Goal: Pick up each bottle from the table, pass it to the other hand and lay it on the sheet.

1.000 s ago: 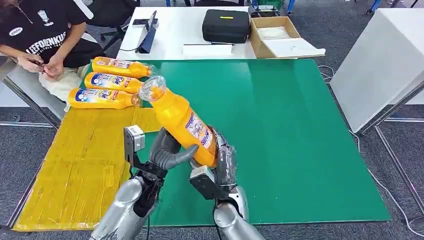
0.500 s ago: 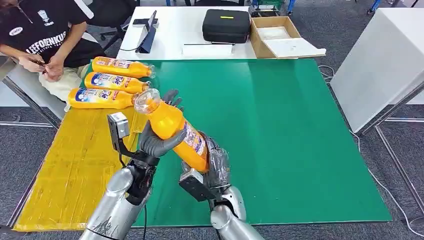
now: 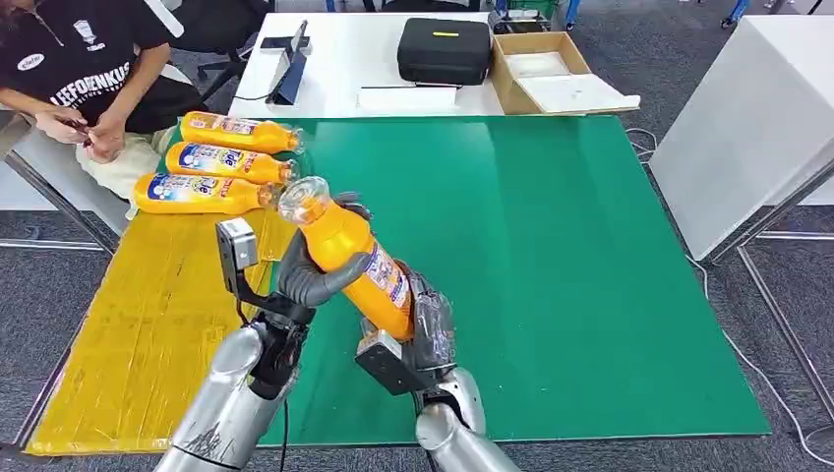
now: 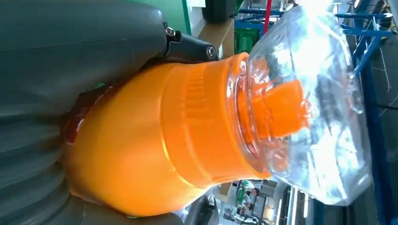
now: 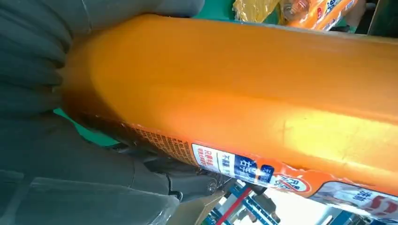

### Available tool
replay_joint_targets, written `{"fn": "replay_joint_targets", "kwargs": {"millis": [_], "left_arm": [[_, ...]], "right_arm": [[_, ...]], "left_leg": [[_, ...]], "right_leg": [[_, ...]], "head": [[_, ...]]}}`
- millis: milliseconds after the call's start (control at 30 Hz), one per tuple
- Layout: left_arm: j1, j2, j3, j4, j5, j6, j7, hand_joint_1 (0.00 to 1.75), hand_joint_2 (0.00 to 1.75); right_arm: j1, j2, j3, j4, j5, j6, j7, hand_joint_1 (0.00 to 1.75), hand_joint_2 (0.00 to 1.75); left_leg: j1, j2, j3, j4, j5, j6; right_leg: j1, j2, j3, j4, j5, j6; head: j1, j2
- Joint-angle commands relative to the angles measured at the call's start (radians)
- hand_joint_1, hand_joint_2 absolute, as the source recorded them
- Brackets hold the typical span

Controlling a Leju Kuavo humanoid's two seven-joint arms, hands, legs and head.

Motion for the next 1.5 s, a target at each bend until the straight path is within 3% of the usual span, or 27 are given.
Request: {"fn": "replay_joint_targets", "kwargs": {"millis": [33,500,533,833,933,1167,1200,1267,1300,1367,1433,1500], "left_arm": [[-0.073,-0.004,-0.045,0.089,-0.003,-0.013,0.004,1.75,1.75],[-0.069,-0.004,-0.041,0.079,-0.002,-0.006,0.002,1.75,1.75],[-0.053,0.006,-0.009,0.047,0.001,0.013,-0.001,1.75,1.75],[-0.027,0.034,0.04,0.048,0.008,0.053,-0.025,1.75,1.75],[-0.006,0.042,0.056,0.019,-0.072,0.159,-0.083,1.75,1.75],[0.086,0.032,0.119,-0.131,-0.371,0.477,-0.157,1.75,1.75],[0.1,0.029,0.14,-0.147,-0.489,0.604,-0.176,1.75,1.75],[0.121,0.035,0.158,-0.173,-0.569,0.676,-0.184,1.75,1.75],[0.141,0.029,0.177,-0.182,-0.757,0.846,-0.184,1.75,1.75],[0.17,0.032,0.189,-0.207,-0.821,0.897,-0.175,1.75,1.75],[0.209,0.0,0.268,-0.223,-1.01,0.963,-0.175,1.75,1.75],[0.216,-0.144,0.503,-0.28,-1.277,0.963,-0.314,1.75,1.75]], "right_arm": [[-0.022,0.002,0.013,0.086,-0.007,-0.032,-0.03,1.75,1.75],[-0.018,-0.003,-0.007,0.051,-0.026,-0.034,-0.044,1.75,1.75],[0.029,-0.031,-0.016,-0.12,-0.066,0.011,-0.057,0.0,1.75],[0.2,-0.126,-0.005,-0.528,-0.093,0.116,0.005,0.0,1.75],[0.275,-0.161,-0.001,-0.671,-0.086,0.117,-0.002,0.0,1.75],[0.426,-0.231,-0.022,-0.962,-0.02,0.084,0.002,0.0,1.75],[0.454,-0.243,-0.03,-1.009,0.001,0.063,-0.005,0.0,1.75],[0.488,-0.266,-0.034,-1.069,0.024,0.056,0.007,0.0,1.75],[0.508,-0.28,-0.035,-1.1,0.042,0.039,0.013,0.0,1.75],[0.517,-0.32,-0.023,-1.113,0.037,0.029,0.02,0.0,1.75],[0.539,-0.367,-0.015,-1.124,-0.001,-0.029,0.0,0.0,1.75],[0.557,-0.388,-0.01,-1.152,-0.023,-0.052,-0.014,0.0,1.75]], "left_leg": [[0.001,-0.002,0.001,0.0,0.0,-0.002],[0.002,-0.003,0.003,0.0,-0.001,-0.004],[0.001,-0.002,0.001,0.0,0.0,-0.002],[0.001,-0.002,0.002,-0.001,-0.001,-0.004],[0.002,-0.003,0.004,0.0,-0.002,-0.005],[0.001,-0.002,0.002,0.0,-0.003,-0.004],[0.001,-0.002,0.001,0.0,-0.002,-0.004],[0.001,-0.002,0.002,0.0,-0.003,-0.004],[0.001,-0.001,0.002,0.0,-0.003,-0.004],[0.0,-0.001,0.0,-0.001,-0.002,-0.002],[0.002,0.0,0.005,-0.001,-0.004,-0.005],[0.001,0.001,0.003,-0.001,-0.003,-0.003]], "right_leg": [[0.001,-0.003,0.002,-0.001,-0.001,-0.001],[0.002,-0.005,0.005,-0.001,-0.002,-0.003],[0.001,-0.003,0.002,-0.001,-0.001,-0.001],[0.001,-0.003,0.004,-0.001,-0.001,-0.002],[0.001,-0.004,0.006,-0.001,-0.002,-0.003],[0.001,-0.003,0.004,0.0,-0.003,-0.002],[0.001,-0.003,0.003,0.0,-0.002,-0.002],[0.001,-0.003,0.004,-0.001,-0.003,-0.002],[0.001,-0.002,0.004,-0.001,-0.003,-0.002],[0.0,-0.001,0.002,-0.001,-0.001,-0.001],[0.002,-0.001,0.007,-0.002,-0.003,-0.003],[0.001,0.0,0.005,-0.002,-0.002,-0.002]], "head": [[0.0,0.0],[0.0,0.0],[0.0,0.0],[0.0,0.0],[0.0,0.0],[0.0,0.0],[0.0,0.0],[0.0,0.0],[0.0,0.0],[0.0,0.0],[0.0,0.0],[0.0,0.0]]}}
